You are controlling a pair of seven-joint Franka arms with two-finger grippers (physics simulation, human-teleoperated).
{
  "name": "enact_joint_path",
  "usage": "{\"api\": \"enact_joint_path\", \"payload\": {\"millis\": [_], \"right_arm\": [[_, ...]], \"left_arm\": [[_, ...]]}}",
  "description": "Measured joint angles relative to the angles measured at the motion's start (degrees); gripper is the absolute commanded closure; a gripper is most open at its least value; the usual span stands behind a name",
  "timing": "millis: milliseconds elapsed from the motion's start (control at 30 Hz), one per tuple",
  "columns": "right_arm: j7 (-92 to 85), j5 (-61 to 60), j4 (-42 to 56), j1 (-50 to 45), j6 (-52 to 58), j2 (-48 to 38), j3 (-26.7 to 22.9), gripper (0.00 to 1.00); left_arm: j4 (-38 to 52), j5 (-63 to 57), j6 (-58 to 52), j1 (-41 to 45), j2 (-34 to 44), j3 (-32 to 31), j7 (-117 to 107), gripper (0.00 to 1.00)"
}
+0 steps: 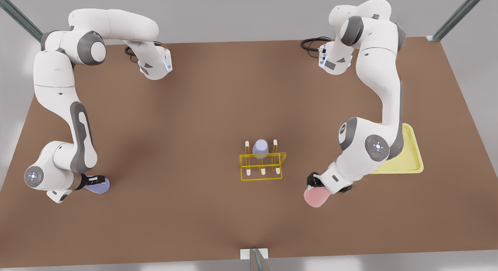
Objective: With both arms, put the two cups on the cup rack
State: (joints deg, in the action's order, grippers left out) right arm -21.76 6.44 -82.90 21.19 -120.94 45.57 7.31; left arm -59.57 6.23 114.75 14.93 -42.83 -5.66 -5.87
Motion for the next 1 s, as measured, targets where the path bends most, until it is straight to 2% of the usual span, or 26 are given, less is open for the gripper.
{"api": "enact_joint_path", "payload": {"millis": [133,267,633,733,767,1000], "right_arm": [[0.2,-0.9,0.1,0.0,2.0,-1.6,1.5,0.19],[0.4,-4.4,0.2,-0.1,5.2,-3.4,6.1,0.19],[7.6,-12.2,1.4,-2.2,10.7,-3.5,26.2,0.19],[10.7,-13.4,2.8,-6.6,9.5,-2.9,27.4,0.19],[11.8,-14.1,3.6,-8.4,8.8,-2.4,27.5,0.19],[19.6,-16.7,9.4,-19.3,2.3,2.0,27.5,0.19]], "left_arm": [[0.5,0.0,-3.5,3.4,-0.4,0.0,-7.4,0.18],[0.3,-0.1,-7.0,5.9,-0.5,0.0,-13.4,0.18],[-0.2,0.0,-11.4,9.8,-2.8,0.1,-24.6,0.18],[-0.5,0.0,-10.9,9.9,-3.8,0.1,-26.7,0.13],[-0.5,0.1,-10.7,10.0,-4.2,0.1,-27.4,0.0],[-0.8,-0.1,-9.9,10.4,-4.5,0.1,-30.6,0.0]]}}
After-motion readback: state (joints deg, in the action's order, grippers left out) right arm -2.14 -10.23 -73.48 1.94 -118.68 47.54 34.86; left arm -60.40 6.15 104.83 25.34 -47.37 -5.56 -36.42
